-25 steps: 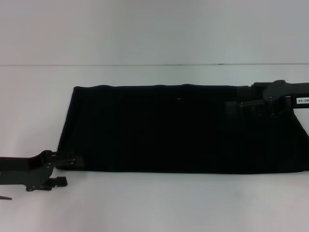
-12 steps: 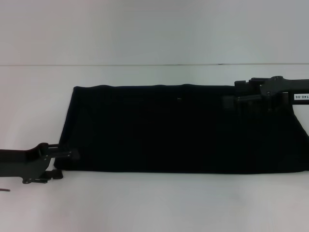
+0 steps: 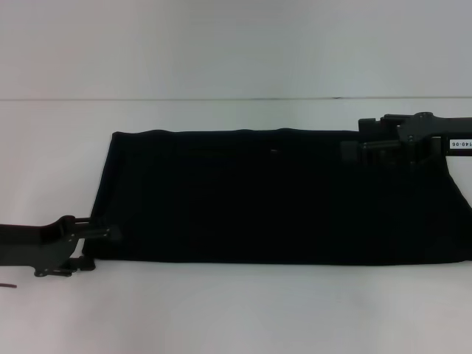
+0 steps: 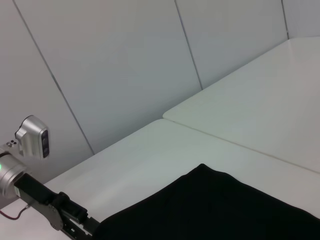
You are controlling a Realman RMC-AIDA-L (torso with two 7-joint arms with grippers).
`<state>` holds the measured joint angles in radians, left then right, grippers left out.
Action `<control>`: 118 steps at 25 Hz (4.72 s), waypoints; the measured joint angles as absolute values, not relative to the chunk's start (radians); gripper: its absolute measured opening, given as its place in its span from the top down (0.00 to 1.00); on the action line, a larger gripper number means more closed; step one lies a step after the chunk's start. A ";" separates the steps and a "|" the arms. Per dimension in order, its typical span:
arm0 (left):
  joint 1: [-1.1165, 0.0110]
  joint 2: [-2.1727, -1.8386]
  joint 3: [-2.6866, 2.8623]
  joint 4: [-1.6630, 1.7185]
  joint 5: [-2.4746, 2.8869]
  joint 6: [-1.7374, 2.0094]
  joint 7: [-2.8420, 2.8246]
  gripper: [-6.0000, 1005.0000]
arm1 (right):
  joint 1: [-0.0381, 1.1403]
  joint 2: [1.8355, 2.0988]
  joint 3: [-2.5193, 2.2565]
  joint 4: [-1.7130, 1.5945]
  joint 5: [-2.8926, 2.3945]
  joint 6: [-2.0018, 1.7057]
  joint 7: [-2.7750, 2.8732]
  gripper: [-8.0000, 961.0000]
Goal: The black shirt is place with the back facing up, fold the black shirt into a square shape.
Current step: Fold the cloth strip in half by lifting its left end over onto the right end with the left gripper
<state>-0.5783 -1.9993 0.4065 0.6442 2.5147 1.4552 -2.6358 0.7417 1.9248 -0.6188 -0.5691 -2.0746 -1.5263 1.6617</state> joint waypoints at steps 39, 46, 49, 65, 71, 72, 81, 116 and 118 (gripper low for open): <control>-0.622 -1.980 0.406 0.627 2.512 1.479 -2.628 0.14 | 0.735 1.924 -0.597 -0.566 -2.068 -1.523 1.657 0.04; -0.620 -1.986 0.410 0.602 2.514 1.475 -2.623 0.14 | 0.735 1.923 -0.593 -0.564 -2.068 -1.523 1.651 0.04; -0.621 -1.986 0.419 0.591 2.514 1.462 -2.623 0.14 | 0.735 1.923 -0.593 -0.563 -2.068 -1.523 1.650 0.04; -0.624 -1.980 0.437 0.590 2.536 1.475 -2.629 0.14 | 0.741 1.923 -0.586 -0.567 -2.068 -1.525 1.656 0.04; -0.630 -1.980 0.434 0.590 2.537 1.458 -2.629 0.14 | 0.745 1.923 -0.584 -0.568 -2.068 -1.526 1.657 0.05; -0.630 -1.980 0.434 0.590 2.537 1.454 -2.630 0.14 | 0.745 1.923 -0.583 -0.568 -2.068 -1.526 1.658 0.05; -0.632 -1.980 0.437 0.591 2.540 1.442 -2.639 0.14 | 0.745 1.921 -0.570 -0.568 -2.067 -1.531 1.661 0.04; -0.698 -1.958 0.443 0.564 2.547 1.348 -2.630 0.14 | 0.737 1.917 -0.569 -0.568 -2.052 -1.523 1.661 0.05; -0.698 -1.958 0.442 0.564 2.547 1.346 -2.625 0.14 | 0.737 1.917 -0.569 -0.568 -2.052 -1.523 1.660 0.05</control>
<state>-0.6979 -1.9579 0.4423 0.5644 2.5465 1.3463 -2.6246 0.7374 1.9170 -0.5691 -0.5676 -2.0523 -1.5232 1.6603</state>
